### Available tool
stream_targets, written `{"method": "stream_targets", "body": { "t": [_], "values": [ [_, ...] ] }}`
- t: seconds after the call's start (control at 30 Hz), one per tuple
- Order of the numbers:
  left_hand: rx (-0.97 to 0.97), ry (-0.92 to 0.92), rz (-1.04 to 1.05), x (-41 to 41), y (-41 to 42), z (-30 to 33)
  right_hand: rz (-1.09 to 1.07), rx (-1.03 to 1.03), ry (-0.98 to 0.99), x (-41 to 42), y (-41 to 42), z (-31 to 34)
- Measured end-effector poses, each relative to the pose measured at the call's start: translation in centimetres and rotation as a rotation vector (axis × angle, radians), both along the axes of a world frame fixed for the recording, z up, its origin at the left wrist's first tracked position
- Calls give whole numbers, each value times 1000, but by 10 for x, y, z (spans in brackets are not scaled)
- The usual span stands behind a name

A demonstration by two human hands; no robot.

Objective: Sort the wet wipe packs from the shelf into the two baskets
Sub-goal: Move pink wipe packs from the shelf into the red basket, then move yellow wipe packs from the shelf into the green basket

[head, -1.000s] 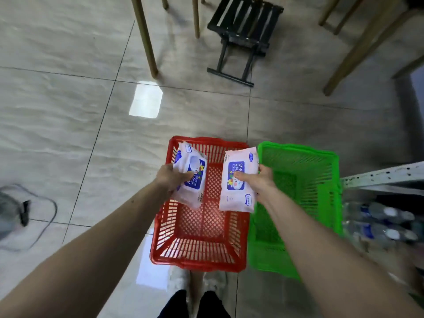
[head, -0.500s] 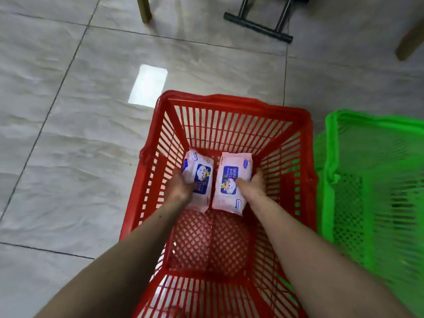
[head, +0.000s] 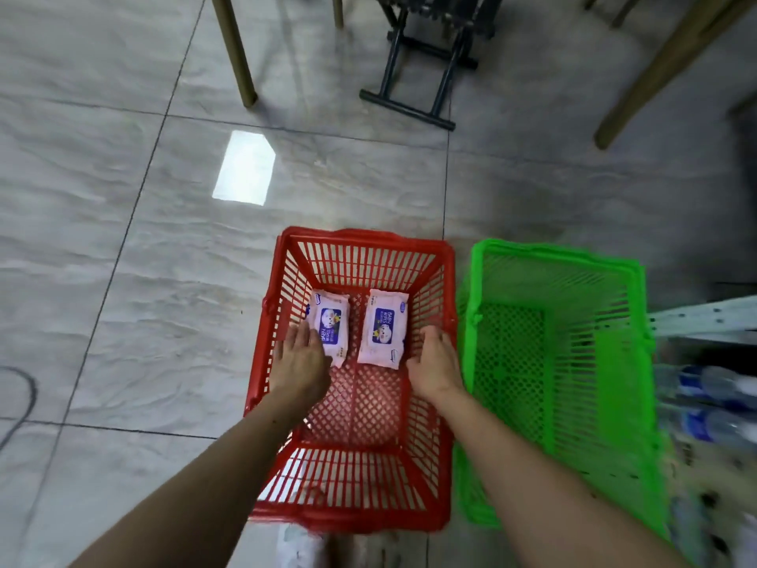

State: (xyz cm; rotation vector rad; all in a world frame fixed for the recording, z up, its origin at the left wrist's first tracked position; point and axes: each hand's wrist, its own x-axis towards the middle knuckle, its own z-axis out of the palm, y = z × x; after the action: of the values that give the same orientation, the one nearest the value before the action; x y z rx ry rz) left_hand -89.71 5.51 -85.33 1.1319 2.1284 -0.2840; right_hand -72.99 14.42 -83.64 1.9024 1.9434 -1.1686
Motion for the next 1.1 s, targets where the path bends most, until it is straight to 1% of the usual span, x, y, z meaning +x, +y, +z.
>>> {"method": "stream_targets", "body": {
  "t": [0.1, 0.3, 0.37, 0.47, 0.6, 0.7, 0.87, 1.0, 1.1],
  "values": [
    [7, 3, -74, 10, 5, 95, 67, 57, 1, 23, 1, 95],
    [176, 125, -347, 32, 51, 316, 145, 174, -116, 78, 10, 299],
    [234, 133, -414, 50, 67, 390, 120, 229, -154, 100, 7, 367],
    [365, 152, -526, 84, 83, 484, 89, 308, -206, 135, -7, 454],
    [444, 152, -709, 148, 82, 588, 25, 424, -257, 194, -45, 555],
    [497, 145, -842, 209, 73, 649, -42, 514, -323, 249, -84, 617],
    [612, 109, -1063, 321, 50, 722, -181, 571, -470, 343, -150, 687],
    [685, 37, -1230, 415, 20, 760, -309, 575, -579, 421, -215, 727],
    [741, 38, -1369, 484, -8, 776, -424, 531, -672, 477, -268, 747]
  ]
}}
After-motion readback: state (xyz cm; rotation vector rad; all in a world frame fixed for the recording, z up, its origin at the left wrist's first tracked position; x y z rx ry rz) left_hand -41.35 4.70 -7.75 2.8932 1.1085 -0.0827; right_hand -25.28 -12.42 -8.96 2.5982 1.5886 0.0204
